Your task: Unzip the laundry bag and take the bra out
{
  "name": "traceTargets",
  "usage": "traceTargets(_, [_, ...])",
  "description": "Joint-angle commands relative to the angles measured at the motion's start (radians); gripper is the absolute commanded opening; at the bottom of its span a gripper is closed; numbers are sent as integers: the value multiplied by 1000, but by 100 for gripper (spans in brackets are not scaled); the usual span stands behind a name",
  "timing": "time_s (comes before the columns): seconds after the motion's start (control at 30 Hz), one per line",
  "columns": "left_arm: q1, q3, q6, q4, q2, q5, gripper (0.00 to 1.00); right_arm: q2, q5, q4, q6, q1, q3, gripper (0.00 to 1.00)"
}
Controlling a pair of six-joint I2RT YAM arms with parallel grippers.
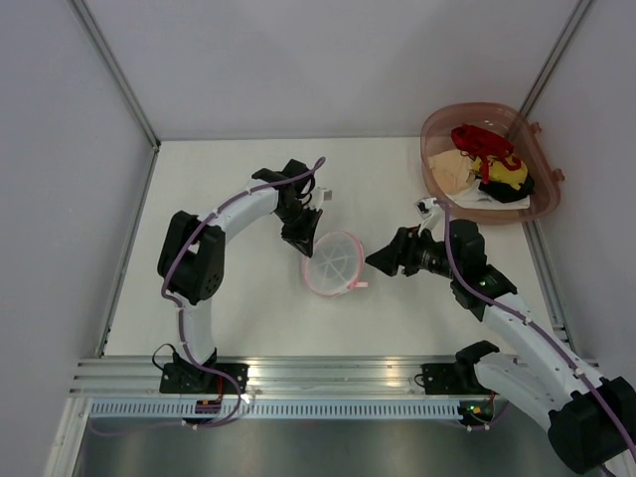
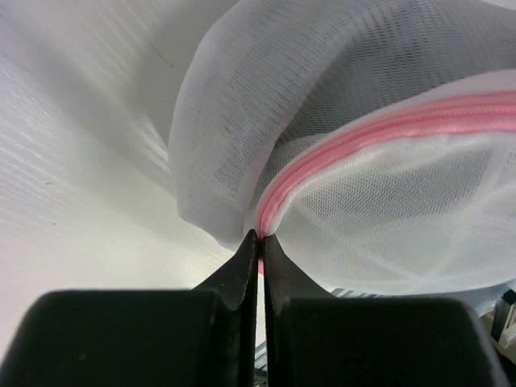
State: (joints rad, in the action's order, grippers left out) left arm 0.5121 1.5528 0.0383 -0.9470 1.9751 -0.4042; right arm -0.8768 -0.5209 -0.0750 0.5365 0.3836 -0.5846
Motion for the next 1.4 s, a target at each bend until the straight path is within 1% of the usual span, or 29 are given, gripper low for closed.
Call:
traceTargets(0.0, [-1,66,61,36,-67,38,2,-42,-13,4,20,32,-6,73])
traceTargets(0.13, [0,73,57,34,-71,30,2,-128,65,66,36,81,32,73])
traceTargets(0.2, [0,67,58,34,-68,22,2,-198,93,139,42,104,37,72])
traceTargets(0.4, [0,52,45,33,-65,-1,2,-381,214,225,23,150,-32,71])
traceTargets(0.43, [0,52,44,34,-65,-1,2,-399,219,234,22,153,-41,69])
traceTargets(0.47, [0,52,41,34,-64,-4,2,-431,223,271,28,153,-44,56])
traceTargets(0.5, [0,53,41,34,-62,-7,2,-447,226,291,36,153,-49,48])
traceTargets(0.53, [0,53,44,40,-61,-2,6,-459,223,306,40,155,-52,38])
traceTargets(0.57, [0,52,46,45,-62,5,16,-481,219,331,57,153,-55,11])
traceTargets(0.6, [0,47,55,50,-67,17,28,-488,213,343,71,155,-58,0])
traceTargets(0.67, [0,27,74,77,-96,62,50,-492,213,378,107,155,-47,1])
traceTargets(0.73, [0,12,98,103,-148,105,57,-484,228,394,131,153,-34,1])
traceTargets(0.8, [-1,-13,152,140,-198,201,58,-469,266,396,190,155,-14,0])
traceTargets(0.83, [-1,-22,176,152,-228,282,60,-464,300,394,221,153,-6,0])
traceTargets(0.87, [-3,-55,199,196,-305,316,61,-459,312,399,247,155,3,0])
traceTargets(0.93, [-4,-147,284,262,-399,363,64,-462,326,409,370,153,32,0])
traceTargets(0.97, [-6,-189,337,346,-497,352,65,-468,322,449,413,155,58,0])
traceTargets(1.0, [-6,-235,360,396,-554,335,65,-476,311,487,533,153,80,0])
traceTargets(1.03, [-4,-323,386,433,-602,309,67,-497,299,538,589,153,103,1])
traceTargets(1.07, [-4,-373,446,471,-645,294,69,-514,259,687,655,153,127,0])
traceTargets(1.1, [-4,-426,471,579,-741,266,71,-534,240,781,721,153,179,1])
traceTargets(1.13, [-4,-532,504,627,-780,208,75,-565,222,887,864,153,207,1])
traceTargets(1.17, [-6,-587,579,687,-823,177,77,-643,188,1139,929,155,250,1])
traceTargets(1.2, [-6,-638,612,794,-884,144,78,-692,176,1281,991,153,265,1])
traceTargets(1.23, [-6,-731,647,850,-910,84,79,-811,165,1419,1067,155,275,0])
traceTargets(1.27, [-4,-775,723,904,-929,56,80,-882,159,1715,1185,155,273,0])
traceTargets(1.3, [-6,-813,751,994,-949,29,81,-959,121,1841,1262,153,258,0])
traceTargets(1.33, [-6,-867,774,1022,-953,-1,81,-1035,96,1836,1304,153,224,0])
traceTargets(1.37, [-6,-894,825,1057,-955,-11,82,-1042,79,1836,1265,156,183,0])
